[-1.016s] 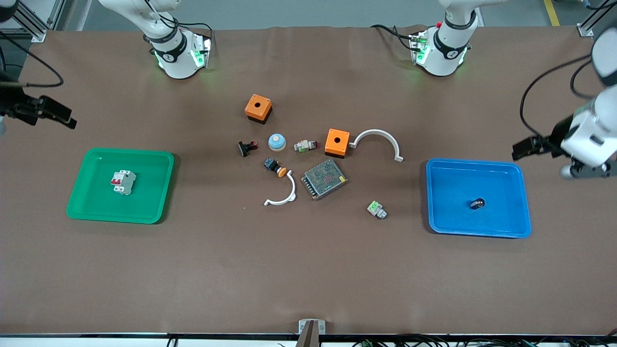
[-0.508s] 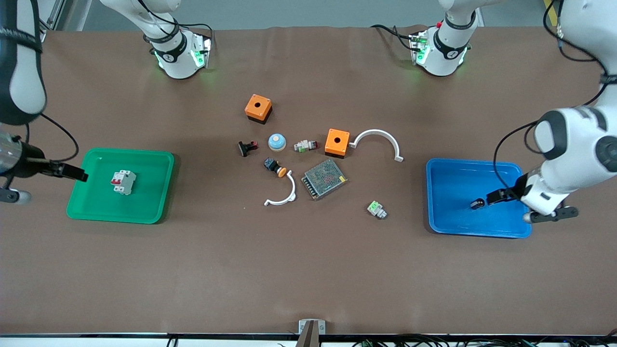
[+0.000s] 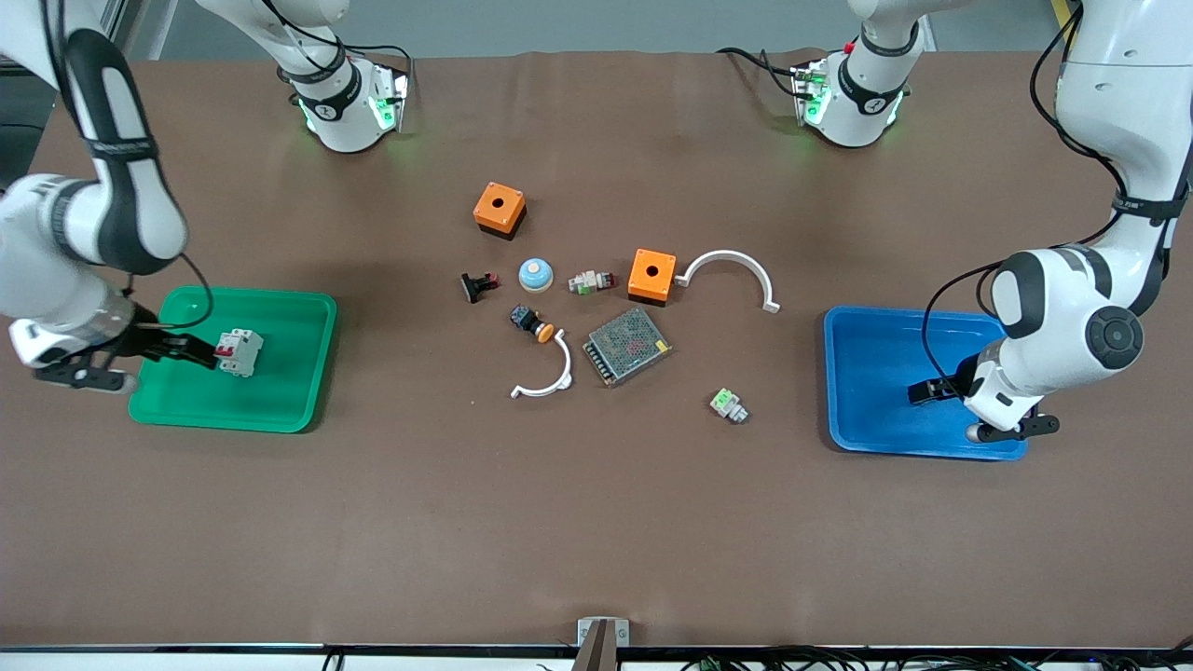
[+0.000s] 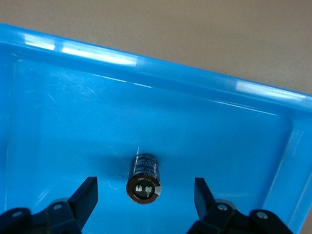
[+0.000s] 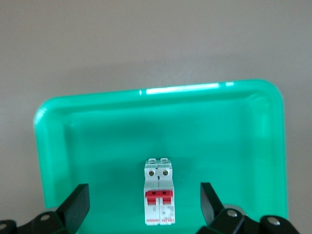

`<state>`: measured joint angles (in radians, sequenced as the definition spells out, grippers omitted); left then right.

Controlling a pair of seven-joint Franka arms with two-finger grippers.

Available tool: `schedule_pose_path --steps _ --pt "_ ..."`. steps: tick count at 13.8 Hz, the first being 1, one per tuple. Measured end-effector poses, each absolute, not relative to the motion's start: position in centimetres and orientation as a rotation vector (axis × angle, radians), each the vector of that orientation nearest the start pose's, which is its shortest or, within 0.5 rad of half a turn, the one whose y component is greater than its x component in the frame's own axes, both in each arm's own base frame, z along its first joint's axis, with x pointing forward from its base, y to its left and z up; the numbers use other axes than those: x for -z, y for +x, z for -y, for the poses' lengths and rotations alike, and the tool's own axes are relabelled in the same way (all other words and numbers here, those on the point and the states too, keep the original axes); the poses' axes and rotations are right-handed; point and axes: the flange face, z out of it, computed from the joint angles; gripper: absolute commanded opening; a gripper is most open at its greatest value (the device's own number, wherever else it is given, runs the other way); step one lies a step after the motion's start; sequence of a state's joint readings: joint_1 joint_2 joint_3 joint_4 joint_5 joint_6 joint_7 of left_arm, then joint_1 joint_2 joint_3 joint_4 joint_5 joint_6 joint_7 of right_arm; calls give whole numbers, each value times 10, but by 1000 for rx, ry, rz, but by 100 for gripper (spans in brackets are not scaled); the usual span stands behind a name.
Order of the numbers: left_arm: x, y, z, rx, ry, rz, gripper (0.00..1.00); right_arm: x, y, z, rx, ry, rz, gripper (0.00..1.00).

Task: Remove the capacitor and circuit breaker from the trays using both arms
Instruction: 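Grasp the breaker with the right gripper while the left gripper grasps the capacitor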

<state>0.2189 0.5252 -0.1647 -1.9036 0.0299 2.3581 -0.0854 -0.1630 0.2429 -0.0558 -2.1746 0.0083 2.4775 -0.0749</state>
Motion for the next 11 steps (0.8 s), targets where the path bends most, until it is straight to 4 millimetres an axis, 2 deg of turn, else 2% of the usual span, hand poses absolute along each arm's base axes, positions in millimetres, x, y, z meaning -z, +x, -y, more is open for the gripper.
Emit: schedule_pose_path --steps 3,5,6,7,8,9,10,11 --pt "-208 621 -39 -132 -3195 221 63 -233 538 122 75 -3155 -201 100" --pt "-202 619 -38 -148 -3196 222 53 -214 534 128 42 -3156 -201 98" --pt "-199 619 -38 -156 -3196 222 42 -210 532 131 30 -3155 -205 96" --pt "-197 618 -38 -161 -3196 223 24 -208 531 133 23 -3154 -209 91" --pt "-196 618 -39 -164 -3196 223 10 -206 529 134 20 -3154 -211 82" --pt "-196 618 -39 -163 -3196 224 0 -204 526 134 23 -3154 -211 65" --pt "-197 619 -39 -160 -3196 229 0 -202 524 133 21 -3154 -210 37" --pt "-200 621 -37 -150 -3194 252 0 -199 521 132 11 -3153 -209 13"
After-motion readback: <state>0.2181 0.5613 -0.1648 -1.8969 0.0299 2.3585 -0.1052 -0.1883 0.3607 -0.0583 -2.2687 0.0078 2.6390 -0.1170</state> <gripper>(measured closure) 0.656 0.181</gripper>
